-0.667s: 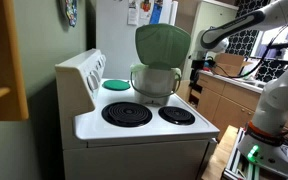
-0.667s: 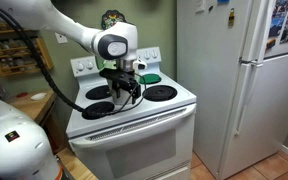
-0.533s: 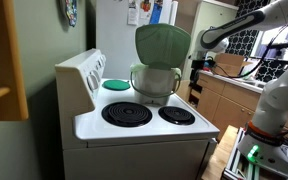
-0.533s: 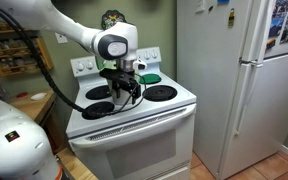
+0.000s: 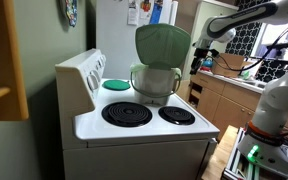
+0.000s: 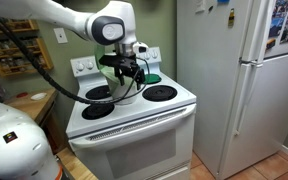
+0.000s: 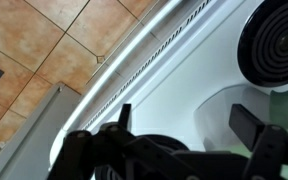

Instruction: Close the bin

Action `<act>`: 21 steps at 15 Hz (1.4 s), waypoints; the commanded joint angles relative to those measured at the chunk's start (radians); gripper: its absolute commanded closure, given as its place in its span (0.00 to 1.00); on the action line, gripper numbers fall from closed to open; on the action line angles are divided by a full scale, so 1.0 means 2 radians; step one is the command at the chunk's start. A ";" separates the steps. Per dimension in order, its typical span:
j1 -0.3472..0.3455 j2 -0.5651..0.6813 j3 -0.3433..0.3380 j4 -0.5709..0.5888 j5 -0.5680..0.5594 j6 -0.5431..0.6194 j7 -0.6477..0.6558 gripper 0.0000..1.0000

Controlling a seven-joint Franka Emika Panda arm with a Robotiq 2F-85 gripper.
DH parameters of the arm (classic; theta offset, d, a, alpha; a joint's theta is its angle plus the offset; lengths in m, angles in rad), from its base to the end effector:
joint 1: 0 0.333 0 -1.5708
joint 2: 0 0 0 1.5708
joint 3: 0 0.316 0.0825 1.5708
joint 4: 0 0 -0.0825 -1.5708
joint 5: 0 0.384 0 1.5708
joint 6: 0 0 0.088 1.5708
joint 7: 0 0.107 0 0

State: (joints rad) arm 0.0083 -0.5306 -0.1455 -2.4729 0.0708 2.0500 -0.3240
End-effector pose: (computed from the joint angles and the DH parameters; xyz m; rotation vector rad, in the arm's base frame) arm 0.3951 -0.0541 0.4860 -3.0118 -0.2617 -0.1964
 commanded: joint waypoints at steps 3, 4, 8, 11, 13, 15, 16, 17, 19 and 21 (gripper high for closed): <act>0.000 -0.040 -0.001 0.027 -0.001 -0.008 -0.010 0.00; 0.000 -0.044 -0.002 0.027 -0.001 -0.008 -0.009 0.00; 0.000 -0.030 -0.001 0.025 -0.001 -0.008 -0.010 0.00; 0.024 -0.056 -0.012 0.049 0.035 -0.034 -0.050 0.00; 0.037 -0.071 -0.012 0.072 0.047 -0.068 -0.070 0.00; 0.046 -0.080 -0.012 0.099 0.058 -0.107 -0.077 0.00; 0.049 -0.085 -0.012 0.112 0.063 -0.124 -0.078 0.00; 0.052 -0.089 -0.012 0.121 0.066 -0.134 -0.080 0.00; 0.056 -0.098 -0.011 0.137 0.071 -0.147 -0.080 0.00; 0.063 -0.106 -0.011 0.146 0.084 -0.145 -0.082 0.00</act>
State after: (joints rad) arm 0.1053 -0.7184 -0.1511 -2.2009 0.1999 1.7834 -0.4645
